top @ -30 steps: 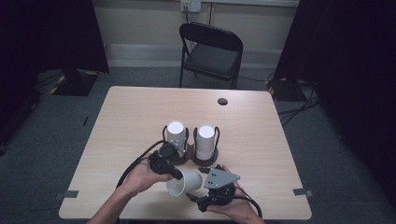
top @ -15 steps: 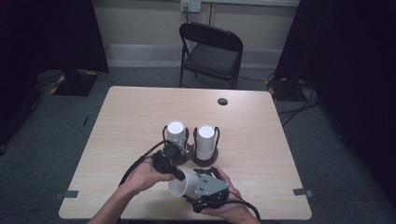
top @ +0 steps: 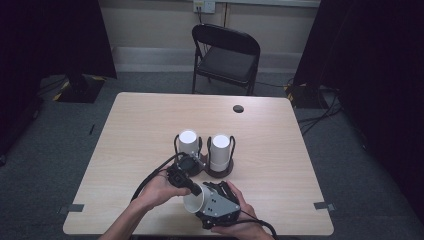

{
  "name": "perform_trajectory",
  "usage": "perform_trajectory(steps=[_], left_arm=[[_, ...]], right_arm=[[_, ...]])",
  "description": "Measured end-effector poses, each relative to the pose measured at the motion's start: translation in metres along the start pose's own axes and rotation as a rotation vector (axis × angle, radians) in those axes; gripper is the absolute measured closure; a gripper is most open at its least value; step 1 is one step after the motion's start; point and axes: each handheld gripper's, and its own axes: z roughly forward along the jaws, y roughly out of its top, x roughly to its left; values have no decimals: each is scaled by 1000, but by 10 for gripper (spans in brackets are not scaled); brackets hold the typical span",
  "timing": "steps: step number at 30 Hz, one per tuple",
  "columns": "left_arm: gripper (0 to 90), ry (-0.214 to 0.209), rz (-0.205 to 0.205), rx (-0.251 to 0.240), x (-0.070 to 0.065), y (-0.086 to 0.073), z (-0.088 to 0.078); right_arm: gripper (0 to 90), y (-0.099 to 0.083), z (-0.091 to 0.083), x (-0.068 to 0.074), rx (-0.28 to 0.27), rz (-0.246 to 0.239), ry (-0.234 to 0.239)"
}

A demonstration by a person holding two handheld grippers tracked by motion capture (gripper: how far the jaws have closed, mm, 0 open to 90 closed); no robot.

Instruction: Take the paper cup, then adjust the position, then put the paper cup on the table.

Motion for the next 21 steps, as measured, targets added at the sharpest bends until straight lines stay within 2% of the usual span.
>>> perform_trajectory(steps=[6, 13, 19, 21], left_arm=[[867, -2, -5, -1, -3, 2, 3], [869, 0, -15, 3, -3, 2, 7], [875, -5, -41, -7, -2, 1, 10], [876, -3, -36, -2, -2, 1, 10]], right_arm=[[195, 1, 0, 2, -6, -12, 2], [195, 4, -2, 5, -8, -34, -20], [196, 6, -2, 7, -11, -24, -29], [195, 8, -3, 7, -18, -28, -36]])
